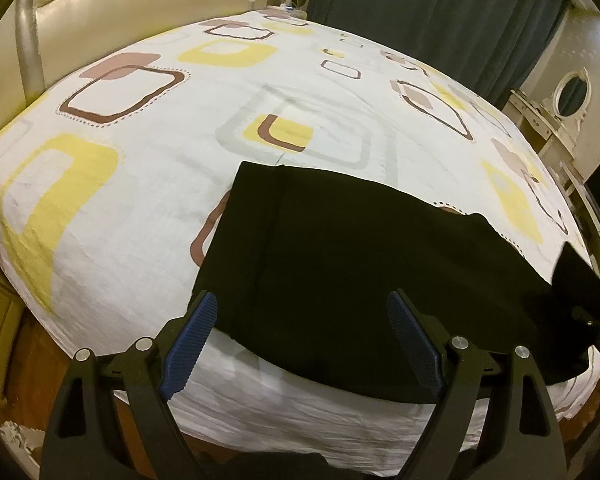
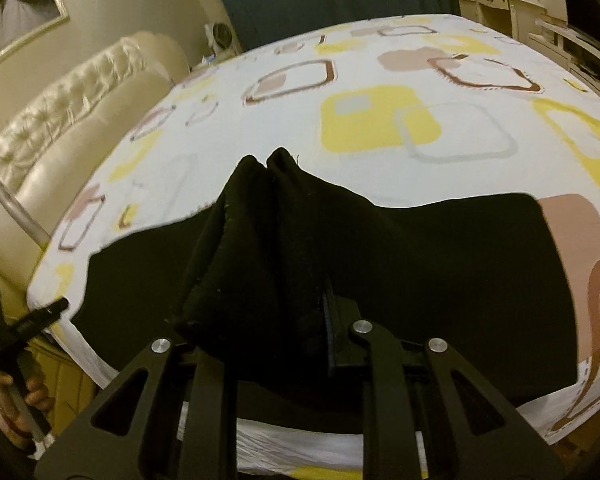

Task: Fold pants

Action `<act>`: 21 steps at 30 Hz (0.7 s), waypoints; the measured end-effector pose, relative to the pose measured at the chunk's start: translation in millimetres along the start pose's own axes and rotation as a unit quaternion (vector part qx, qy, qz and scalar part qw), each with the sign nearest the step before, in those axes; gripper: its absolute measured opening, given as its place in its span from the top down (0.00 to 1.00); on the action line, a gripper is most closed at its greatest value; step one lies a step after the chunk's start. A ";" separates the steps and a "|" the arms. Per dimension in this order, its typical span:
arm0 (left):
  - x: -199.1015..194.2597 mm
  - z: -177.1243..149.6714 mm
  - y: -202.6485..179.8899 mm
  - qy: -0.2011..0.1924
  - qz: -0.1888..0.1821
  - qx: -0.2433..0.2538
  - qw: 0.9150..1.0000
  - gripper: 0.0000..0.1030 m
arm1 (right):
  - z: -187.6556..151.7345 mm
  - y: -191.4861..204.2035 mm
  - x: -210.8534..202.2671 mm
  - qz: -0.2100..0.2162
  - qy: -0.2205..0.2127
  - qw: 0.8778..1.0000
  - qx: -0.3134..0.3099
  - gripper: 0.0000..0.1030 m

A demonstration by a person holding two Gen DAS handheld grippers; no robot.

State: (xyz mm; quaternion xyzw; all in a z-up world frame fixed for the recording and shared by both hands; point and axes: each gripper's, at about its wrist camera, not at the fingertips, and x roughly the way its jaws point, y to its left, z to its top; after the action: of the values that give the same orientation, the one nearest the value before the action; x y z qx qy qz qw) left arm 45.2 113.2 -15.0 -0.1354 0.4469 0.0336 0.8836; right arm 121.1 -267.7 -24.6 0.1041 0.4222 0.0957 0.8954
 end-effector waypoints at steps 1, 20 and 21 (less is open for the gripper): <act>-0.1 -0.4 -1.1 -0.001 0.000 0.003 1.000 0.17 | -2.8 4.7 5.0 -0.005 0.005 1.000 -0.007 0.83; 1.1 -4.4 -19.7 0.001 -0.017 0.033 0.999 0.17 | -27.8 44.9 42.9 -0.029 0.042 0.997 -0.059 0.73; 1.2 -4.6 -20.3 0.002 -0.017 0.034 0.999 0.17 | -28.4 45.5 42.5 -0.025 0.042 0.997 -0.057 0.70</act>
State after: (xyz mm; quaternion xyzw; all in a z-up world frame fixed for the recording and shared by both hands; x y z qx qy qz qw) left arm 46.0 92.4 -14.4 -0.1131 0.4469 0.0028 0.8874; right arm 121.8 -210.0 -61.4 0.0378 0.4558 0.1015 0.8835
